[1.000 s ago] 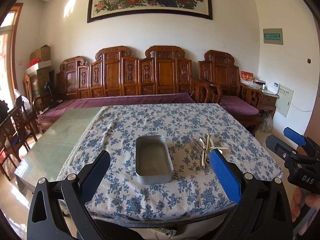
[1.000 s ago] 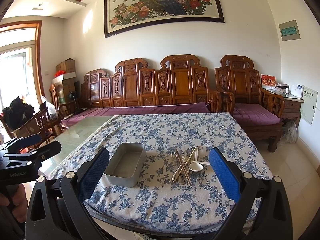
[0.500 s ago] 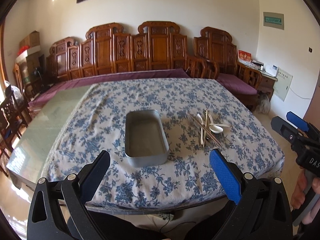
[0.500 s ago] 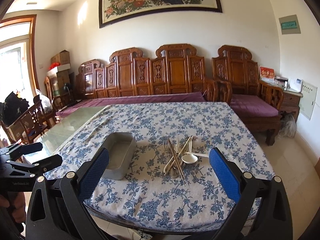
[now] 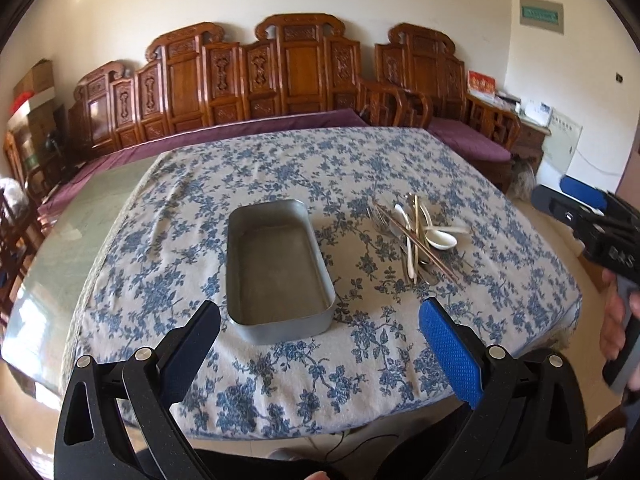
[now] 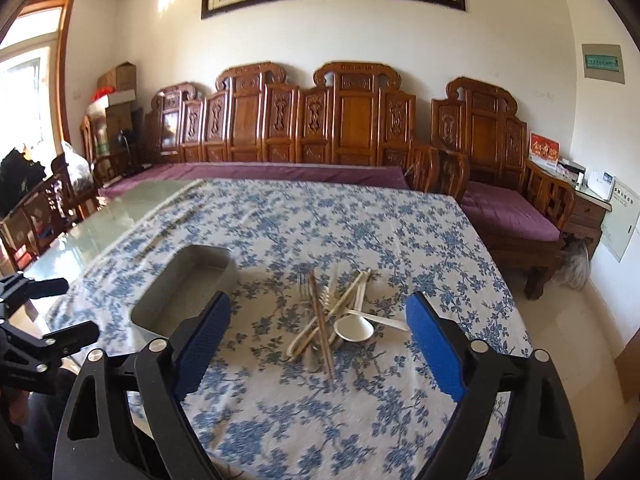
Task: Organize utensils
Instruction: 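Grasp a wooden chopstick from the utensil pile with the right tool while the left tool approaches the pile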
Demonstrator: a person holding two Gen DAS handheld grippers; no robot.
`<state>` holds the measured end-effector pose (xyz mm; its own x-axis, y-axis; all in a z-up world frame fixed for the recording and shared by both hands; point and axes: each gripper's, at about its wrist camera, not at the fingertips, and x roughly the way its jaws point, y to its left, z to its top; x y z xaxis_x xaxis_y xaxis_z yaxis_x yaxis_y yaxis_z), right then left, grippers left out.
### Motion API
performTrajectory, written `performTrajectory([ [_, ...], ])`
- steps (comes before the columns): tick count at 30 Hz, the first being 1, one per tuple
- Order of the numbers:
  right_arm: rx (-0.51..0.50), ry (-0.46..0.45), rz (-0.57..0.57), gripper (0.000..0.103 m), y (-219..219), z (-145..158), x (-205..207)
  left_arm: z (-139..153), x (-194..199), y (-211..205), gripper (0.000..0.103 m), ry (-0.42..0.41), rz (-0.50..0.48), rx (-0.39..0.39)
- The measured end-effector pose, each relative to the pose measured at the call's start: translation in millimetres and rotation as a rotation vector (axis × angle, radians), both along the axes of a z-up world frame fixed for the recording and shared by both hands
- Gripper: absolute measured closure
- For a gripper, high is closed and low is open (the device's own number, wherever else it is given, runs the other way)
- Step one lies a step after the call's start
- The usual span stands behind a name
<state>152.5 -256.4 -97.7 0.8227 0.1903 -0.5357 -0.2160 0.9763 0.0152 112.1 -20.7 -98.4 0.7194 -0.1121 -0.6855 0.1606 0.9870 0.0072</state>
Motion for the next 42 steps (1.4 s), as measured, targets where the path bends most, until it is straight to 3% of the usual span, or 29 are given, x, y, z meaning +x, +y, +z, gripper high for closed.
performTrajectory([
  [12,-0.088,0.189,0.032,0.044,-23,-71,72,-11,45,-27,0.007,0.038,-0.131,0.022],
  [17,-0.063,0.267,0.082,0.058,-24,-108,85,-19,65,-38,0.007,0.08,-0.166,-0.019],
  [25,-0.021,0.361,0.145,0.078,-15,-152,95,-49,84,-61,0.007,0.119,-0.205,-0.008],
  [38,0.153,0.463,0.184,0.082,-23,-174,110,-77,94,-80,0.007,0.163,-0.208,-0.017],
  [42,0.126,0.467,0.181,0.082,-17,-175,109,-84,92,-82,0.007,0.175,-0.205,-0.027],
])
